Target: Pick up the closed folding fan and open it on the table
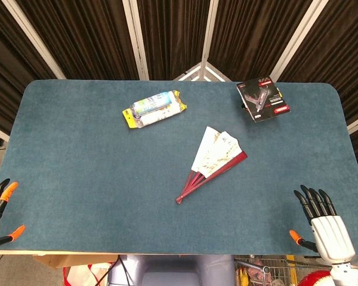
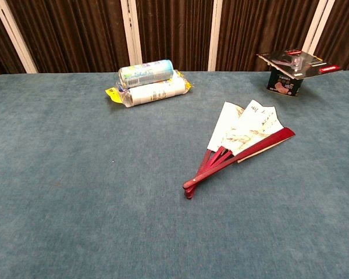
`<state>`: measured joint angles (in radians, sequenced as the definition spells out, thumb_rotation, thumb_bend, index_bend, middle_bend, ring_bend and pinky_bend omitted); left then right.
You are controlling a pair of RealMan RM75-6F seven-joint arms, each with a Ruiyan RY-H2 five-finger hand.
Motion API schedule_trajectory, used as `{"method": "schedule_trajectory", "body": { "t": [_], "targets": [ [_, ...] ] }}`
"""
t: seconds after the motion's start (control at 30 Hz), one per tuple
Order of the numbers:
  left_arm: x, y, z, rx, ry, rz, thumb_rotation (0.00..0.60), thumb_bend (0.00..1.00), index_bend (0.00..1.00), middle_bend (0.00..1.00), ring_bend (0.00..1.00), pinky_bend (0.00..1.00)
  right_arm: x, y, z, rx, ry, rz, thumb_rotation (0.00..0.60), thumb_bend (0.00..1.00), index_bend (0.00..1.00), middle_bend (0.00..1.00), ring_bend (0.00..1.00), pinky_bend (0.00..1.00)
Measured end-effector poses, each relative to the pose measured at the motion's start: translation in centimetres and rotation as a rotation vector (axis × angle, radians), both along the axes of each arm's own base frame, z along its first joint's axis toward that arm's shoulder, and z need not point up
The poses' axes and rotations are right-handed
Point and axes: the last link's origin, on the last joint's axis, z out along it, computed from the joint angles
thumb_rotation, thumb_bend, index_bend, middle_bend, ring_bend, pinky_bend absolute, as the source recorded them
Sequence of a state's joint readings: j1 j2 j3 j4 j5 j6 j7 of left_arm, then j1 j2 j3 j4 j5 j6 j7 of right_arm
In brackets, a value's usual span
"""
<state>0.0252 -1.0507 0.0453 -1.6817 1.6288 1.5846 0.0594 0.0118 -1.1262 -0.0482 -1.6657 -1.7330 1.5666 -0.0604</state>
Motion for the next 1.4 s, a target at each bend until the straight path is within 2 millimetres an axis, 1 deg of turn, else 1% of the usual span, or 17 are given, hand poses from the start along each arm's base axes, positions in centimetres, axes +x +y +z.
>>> {"method": "schedule_trajectory", "body": {
  "t": [0.4,0.5,0.63,0.73,0.93,0.97,1.07,1.17,1.3,1.4],
  "targets": [
    [0.0,0.1,0.1,0.006,-0.012,0.004,0.6,0.0,0.0,0.0,0.0,0.0,0.4,-0.3,-0.3,-0.007,-0.011,0.031,0.6,0.22,0.0,0.0,0.0,0.0],
    [0.0,0.1,0.1,0.006,-0.003,0.002,0.6,0.0,0.0,0.0,0.0,0.0,0.8,-0.9,-0.6,-0.017,-0.026,0.072,0.6,0.22,0.0,0.0,0.0,0.0],
    [0.0,0.2,0.1,0.012,-0.001,0.004,0.6,0.0,0.0,0.0,0.0,0.0,1.3,-2.1,-1.3,-0.028,-0.034,0.128,0.6,0.22,0.02,0.0,0.0,0.02],
    [0.1,0.2,0.0,0.015,0.001,0.002,0.6,0.0,0.0,0.0,0.0,0.0,1.6,-3.2,-2.1,-0.017,-0.038,0.146,0.6,0.22,0.03,0.0,0.0,0.02],
    [0.1,0.3,-0.1,0.017,0.012,-0.001,0.6,0.0,0.0,0.0,0.0,0.0,2.6,-6.1,-4.6,0.0,-0.012,0.203,0.6,0.22,0.08,0.03,0.01,0.04],
    [0.1,0.3,-0.1,0.017,0.011,-0.001,0.6,0.0,0.0,0.0,0.0,0.0,3.1,-6.8,-5.2,0.002,-0.016,0.216,0.6,0.22,0.1,0.04,0.02,0.04],
    [0.1,0.4,-0.1,0.018,0.006,-0.002,0.6,0.0,0.0,0.0,0.0,0.0,3.9,-8.1,-6.3,0.004,-0.02,0.234,0.6,0.22,0.17,0.06,0.04,0.05],
    [0.1,0.4,-0.2,0.014,0.004,-0.005,0.6,0.0,0.0,0.0,0.0,0.0,4.9,-9.3,-7.5,0.006,-0.03,0.256,0.6,0.22,0.21,0.08,0.04,0.05],
    [0.1,0.5,-0.2,0.013,0.003,-0.008,0.6,0.0,0.0,0.0,0.0,0.0,5.9,-10.7,-9.4,0.013,-0.032,0.276,0.6,0.22,0.26,0.09,0.04,0.05],
    [0.1,0.5,-0.2,0.014,-0.003,-0.005,0.6,0.0,0.0,0.0,0.0,0.0,6.4,-11.2,-10.7,0.02,-0.042,0.282,0.6,0.22,0.33,0.13,0.06,0.06]
  ]
}}
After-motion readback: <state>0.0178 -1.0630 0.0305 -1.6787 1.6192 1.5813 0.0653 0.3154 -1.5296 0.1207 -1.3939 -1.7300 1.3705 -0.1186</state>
